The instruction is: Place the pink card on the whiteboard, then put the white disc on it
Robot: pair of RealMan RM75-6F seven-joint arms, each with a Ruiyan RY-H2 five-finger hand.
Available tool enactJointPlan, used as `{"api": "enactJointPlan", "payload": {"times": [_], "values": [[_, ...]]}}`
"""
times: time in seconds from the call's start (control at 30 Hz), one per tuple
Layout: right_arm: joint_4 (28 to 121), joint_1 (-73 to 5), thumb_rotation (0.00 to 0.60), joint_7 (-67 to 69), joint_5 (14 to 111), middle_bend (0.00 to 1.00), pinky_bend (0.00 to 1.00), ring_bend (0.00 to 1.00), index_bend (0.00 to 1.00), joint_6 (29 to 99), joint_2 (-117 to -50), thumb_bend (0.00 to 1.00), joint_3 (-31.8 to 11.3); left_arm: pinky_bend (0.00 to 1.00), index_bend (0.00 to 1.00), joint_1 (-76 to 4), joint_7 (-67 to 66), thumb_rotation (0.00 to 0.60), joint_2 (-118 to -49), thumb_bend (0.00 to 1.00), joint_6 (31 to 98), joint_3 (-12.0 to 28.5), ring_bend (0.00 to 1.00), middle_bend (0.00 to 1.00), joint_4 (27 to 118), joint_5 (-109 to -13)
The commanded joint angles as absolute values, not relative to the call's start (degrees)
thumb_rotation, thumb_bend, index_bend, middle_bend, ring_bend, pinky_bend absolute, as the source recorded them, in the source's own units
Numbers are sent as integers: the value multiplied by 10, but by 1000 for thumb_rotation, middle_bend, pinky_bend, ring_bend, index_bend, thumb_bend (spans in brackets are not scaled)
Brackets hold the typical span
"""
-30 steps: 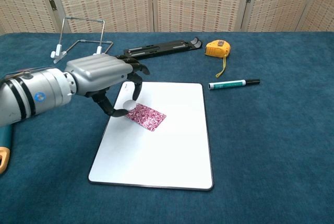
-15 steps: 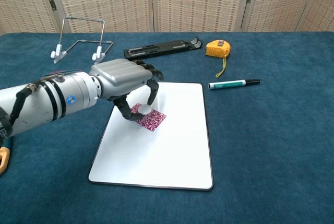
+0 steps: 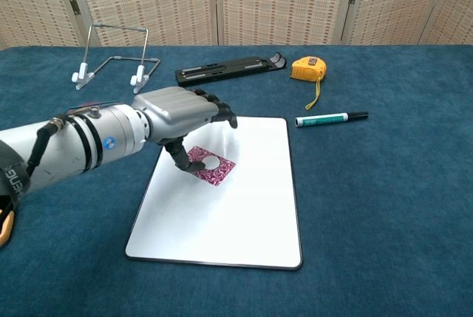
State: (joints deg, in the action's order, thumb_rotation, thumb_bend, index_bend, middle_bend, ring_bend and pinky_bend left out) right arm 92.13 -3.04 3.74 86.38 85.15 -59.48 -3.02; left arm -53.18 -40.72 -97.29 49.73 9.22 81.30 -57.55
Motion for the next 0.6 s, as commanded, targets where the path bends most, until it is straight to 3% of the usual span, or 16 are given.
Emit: {"api": "enactJointPlan", "payload": {"times": [0.03,0.33,0.6], "values": [[921,-30,600,39,865,126,118,180,32,853,-594,368,-30,0,84,-517,-376,600,-948,376,517,101,43,108,843,-568],[914,-30,600,47,868,126,118,181,32,851,-587,368,-29,0,122,-421,-268,600,-847,377,637,99,41,107,911,-613],[897,-36,600,73,873,126,118,181,32,842,-585,369,-28,0,137,-320,-203,600,-771,377,738,66,40,107,936,-649]]}}
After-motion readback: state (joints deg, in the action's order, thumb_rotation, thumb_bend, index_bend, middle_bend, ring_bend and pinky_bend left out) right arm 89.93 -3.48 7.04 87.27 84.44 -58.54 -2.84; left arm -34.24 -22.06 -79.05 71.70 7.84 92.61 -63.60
